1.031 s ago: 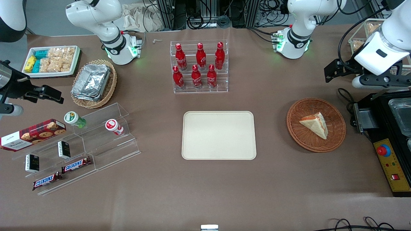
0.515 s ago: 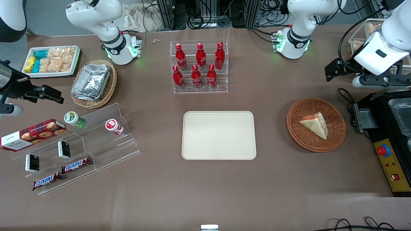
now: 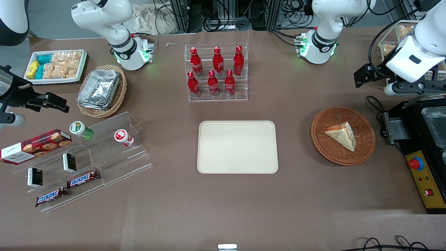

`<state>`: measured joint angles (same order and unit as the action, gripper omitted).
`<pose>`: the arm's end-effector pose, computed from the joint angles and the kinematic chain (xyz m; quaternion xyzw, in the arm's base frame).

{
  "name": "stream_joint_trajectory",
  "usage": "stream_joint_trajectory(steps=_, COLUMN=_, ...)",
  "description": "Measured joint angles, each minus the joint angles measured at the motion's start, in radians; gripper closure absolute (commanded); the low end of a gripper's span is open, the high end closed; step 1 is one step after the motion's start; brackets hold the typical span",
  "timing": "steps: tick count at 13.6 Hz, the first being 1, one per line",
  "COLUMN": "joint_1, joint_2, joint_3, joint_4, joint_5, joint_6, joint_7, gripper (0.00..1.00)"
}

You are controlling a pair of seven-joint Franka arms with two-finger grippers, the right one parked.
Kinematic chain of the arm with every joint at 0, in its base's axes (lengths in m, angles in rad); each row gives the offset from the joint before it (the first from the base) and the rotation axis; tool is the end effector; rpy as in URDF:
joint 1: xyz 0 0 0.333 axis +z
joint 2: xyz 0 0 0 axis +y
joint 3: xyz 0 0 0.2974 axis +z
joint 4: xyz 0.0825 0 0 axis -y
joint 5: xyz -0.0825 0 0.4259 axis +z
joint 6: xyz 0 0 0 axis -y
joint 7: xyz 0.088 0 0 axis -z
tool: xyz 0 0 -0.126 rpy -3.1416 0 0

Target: Place sandwich from basket to tray

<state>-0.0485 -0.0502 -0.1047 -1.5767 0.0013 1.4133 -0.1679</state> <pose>0.5558 -0.0870 0.6002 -0.9984 -0.0076 0.0555 0.0123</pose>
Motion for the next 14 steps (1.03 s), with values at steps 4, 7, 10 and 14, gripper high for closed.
stream_joint_trajectory(steps=4, joint_1=0.004, joint_2=-0.031, joint_3=0.036, joint_4=-0.092, joint_5=0.020, joint_6=0.032, joint_7=-0.088, gripper=0.00)
stream_joint_trajectory(steps=7, joint_1=0.008, joint_2=-0.098, joint_3=0.092, joint_4=-0.209, joint_5=0.020, joint_6=0.106, joint_7=-0.093, gripper=0.00)
stream_joint_trajectory(steps=10, joint_1=0.007, joint_2=-0.139, joint_3=0.097, joint_4=-0.297, joint_5=0.020, joint_6=0.147, joint_7=-0.165, gripper=0.00)
stream_joint_trajectory(steps=14, joint_1=0.008, joint_2=-0.142, joint_3=0.100, joint_4=-0.380, joint_5=0.020, joint_6=0.233, joint_7=-0.206, gripper=0.00)
